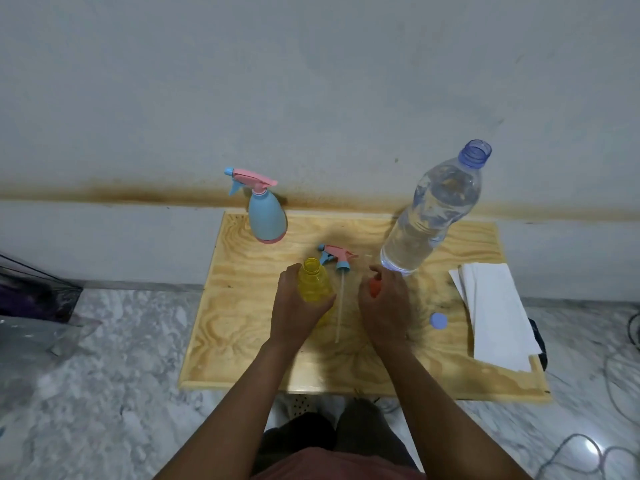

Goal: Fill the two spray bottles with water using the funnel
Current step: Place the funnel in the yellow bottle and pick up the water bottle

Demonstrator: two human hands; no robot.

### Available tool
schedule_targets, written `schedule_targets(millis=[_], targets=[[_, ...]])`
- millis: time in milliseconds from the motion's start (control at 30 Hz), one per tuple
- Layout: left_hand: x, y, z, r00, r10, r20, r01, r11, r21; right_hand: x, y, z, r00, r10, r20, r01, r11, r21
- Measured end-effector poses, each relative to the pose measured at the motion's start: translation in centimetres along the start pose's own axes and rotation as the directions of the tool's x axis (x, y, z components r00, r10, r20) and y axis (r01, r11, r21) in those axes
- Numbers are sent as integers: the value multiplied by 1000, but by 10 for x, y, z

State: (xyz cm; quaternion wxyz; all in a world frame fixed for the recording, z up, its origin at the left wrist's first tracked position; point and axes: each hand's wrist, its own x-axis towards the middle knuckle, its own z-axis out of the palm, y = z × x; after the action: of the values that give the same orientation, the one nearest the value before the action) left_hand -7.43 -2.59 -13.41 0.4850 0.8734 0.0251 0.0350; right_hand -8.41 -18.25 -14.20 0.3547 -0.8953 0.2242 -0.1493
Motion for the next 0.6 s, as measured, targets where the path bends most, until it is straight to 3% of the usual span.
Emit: schedule_targets(millis=[67,167,267,600], targets=[[-5,4,8,1000,-10,-11,10,1000,0,-2,18,-9,998,61,32,-59,995,-80],[-10,5,18,1000,-5,-23,5,1000,12,6,42,-18,965,157,210,-133,983,-123],[-12,7,25,999,17,-29,-16,1000,10,12,53,-19,939,132,317,-96,987,-126],[-19,9,31,988,-132,77,137,989,-64,25,61,-29,944,54,326,-26,996,-90]])
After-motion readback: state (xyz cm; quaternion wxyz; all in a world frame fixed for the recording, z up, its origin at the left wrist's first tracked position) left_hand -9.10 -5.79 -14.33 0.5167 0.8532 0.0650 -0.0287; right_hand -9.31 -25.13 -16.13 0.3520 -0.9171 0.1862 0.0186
